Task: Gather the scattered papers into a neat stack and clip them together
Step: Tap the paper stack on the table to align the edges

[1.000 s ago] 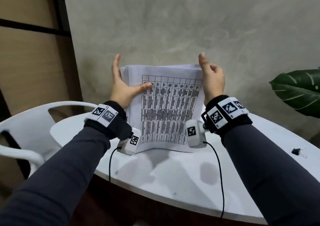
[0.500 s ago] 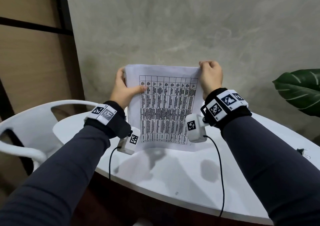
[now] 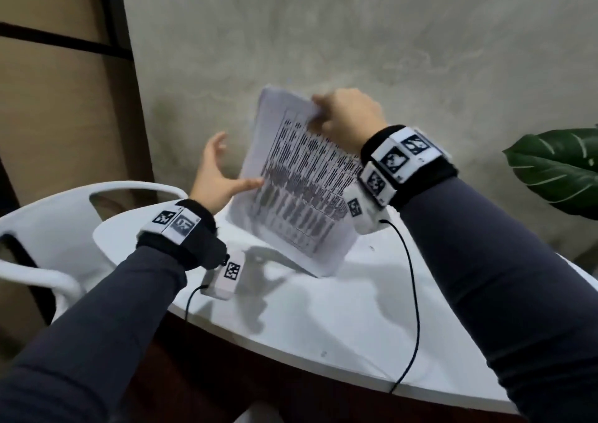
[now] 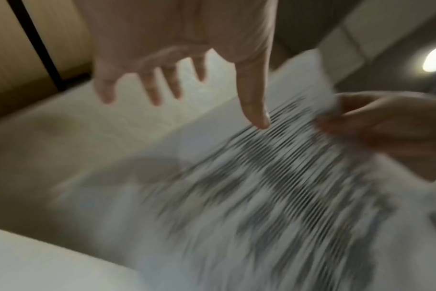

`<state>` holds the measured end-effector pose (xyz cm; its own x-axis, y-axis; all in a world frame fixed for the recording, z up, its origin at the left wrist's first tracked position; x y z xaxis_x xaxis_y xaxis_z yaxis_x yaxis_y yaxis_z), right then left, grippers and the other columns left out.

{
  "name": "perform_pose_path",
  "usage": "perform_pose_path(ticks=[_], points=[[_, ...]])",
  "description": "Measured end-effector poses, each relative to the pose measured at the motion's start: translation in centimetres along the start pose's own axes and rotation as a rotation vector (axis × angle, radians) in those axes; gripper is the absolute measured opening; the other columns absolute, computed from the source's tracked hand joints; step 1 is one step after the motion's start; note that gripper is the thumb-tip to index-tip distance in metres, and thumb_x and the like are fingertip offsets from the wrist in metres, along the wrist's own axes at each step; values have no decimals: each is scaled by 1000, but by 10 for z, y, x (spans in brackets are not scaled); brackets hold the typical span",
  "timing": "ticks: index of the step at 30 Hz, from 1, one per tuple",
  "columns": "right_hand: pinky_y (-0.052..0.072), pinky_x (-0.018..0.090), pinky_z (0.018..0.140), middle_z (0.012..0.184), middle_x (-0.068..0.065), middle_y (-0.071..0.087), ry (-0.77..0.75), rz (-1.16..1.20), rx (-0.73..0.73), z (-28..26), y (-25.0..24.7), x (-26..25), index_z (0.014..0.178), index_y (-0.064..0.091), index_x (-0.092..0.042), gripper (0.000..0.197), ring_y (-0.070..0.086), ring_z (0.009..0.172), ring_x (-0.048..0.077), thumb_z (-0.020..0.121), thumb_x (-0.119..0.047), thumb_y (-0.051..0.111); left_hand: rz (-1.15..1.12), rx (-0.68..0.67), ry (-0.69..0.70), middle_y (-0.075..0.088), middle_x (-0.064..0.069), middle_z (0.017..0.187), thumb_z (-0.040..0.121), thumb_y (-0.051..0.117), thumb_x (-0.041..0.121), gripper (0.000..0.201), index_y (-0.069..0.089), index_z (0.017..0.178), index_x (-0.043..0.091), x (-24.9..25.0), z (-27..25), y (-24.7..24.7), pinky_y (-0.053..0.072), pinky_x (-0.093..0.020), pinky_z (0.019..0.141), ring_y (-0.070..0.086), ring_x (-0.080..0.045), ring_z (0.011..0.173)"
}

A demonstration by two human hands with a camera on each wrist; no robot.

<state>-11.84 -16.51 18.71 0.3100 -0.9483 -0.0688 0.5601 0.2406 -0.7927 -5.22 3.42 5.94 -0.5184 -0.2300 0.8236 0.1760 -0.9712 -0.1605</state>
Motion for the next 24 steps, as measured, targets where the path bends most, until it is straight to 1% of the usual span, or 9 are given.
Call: perform_pose_path(ticks=[2, 5, 8, 10, 11, 13, 16, 20, 24], points=[[44, 18, 65, 86, -4, 63, 88, 454, 68, -8, -11, 31, 95, 63, -22, 10, 60, 80, 13, 87, -15, 63, -9, 69, -94, 31, -10, 149, 40, 92, 39, 129, 19, 145, 25, -23, -3, -17, 29, -44, 115, 34, -21, 137], [54, 19, 71, 87, -6, 66, 128, 896, 100, -28, -11, 63, 91, 60, -21, 13, 63, 74, 5, 84, -11, 67, -367, 25, -145, 55, -13, 133, 35, 95, 32, 123, 34, 138, 6, -29, -2, -16, 43, -44, 105, 54, -25, 124], [55, 16, 70, 78, -10, 72, 245, 1037, 155, -50, 15, 89, 93, 59, -21, 18, 66, 71, -3, 81, -12, 69, -500, 8, -172, 73, -11, 102, 48, 89, 6, 78, 54, 116, -5, -15, 2, -6, 54, -37, 88, 70, -22, 95], [56, 19, 74, 82, -9, 73, 323, 1106, 214, -66, 32, 103, 101, 57, -16, 23, 68, 74, -1, 82, -10, 67, -461, 3, -150, 76, 0, 77, 52, 83, 0, 46, 66, 94, 2, -7, 4, 2, 56, -34, 81, 72, -17, 77], [56, 19, 74, 82, -9, 73, 356, 1128, 241, -73, 40, 108, 105, 57, -15, 24, 68, 74, -1, 84, -7, 64, -449, 11, -126, 76, 2, 76, 56, 81, -4, 36, 68, 88, 8, -3, 4, 5, 56, -36, 84, 71, -20, 78], [57, 20, 74, 80, -13, 75, 393, 1225, 286, -88, 53, 114, 103, 57, -16, 25, 69, 75, 0, 81, -12, 67, -439, 33, -60, 76, 6, 77, 65, 76, -8, 32, 69, 86, 15, 2, 1, 12, 55, -40, 88, 71, -19, 81], [58, 28, 78, 83, -9, 75, 459, 1304, 266, -112, 73, 120, 99, 61, -17, 45, 70, 79, 7, 59, -30, 76, -440, 1, -71, 77, 11, 77, 63, 76, -8, 37, 66, 86, 19, -7, -10, 19, 54, -40, 87, 71, -12, 77], [52, 51, 92, 87, 0, 74, 565, 1226, 124, -137, 95, 131, 95, 65, -12, 31, 68, 90, 27, 67, -4, 76, -379, -185, -217, 77, 5, 84, 45, 83, 8, 53, 64, 94, 14, -44, -32, 25, 53, -43, 90, 72, -14, 79], [46, 57, 98, 106, 9, 67, 624, 1228, 135, -131, 100, 132, 113, 54, -10, 50, 65, 93, 25, 69, 1, 76, -367, -149, -248, 75, 2, 88, 69, 69, -15, 40, 62, 99, 10, -48, -39, 31, 48, -50, 98, 71, -20, 86]])
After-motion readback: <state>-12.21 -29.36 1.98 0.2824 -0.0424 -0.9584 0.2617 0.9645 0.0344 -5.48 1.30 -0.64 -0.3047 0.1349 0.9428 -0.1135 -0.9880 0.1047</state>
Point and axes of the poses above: each hand's wrist, its own z-axis towards the middle knuckle, its own y-axis out of the palm, x = y × z, the point moved 6 cm from there along z, towards the middle knuckle
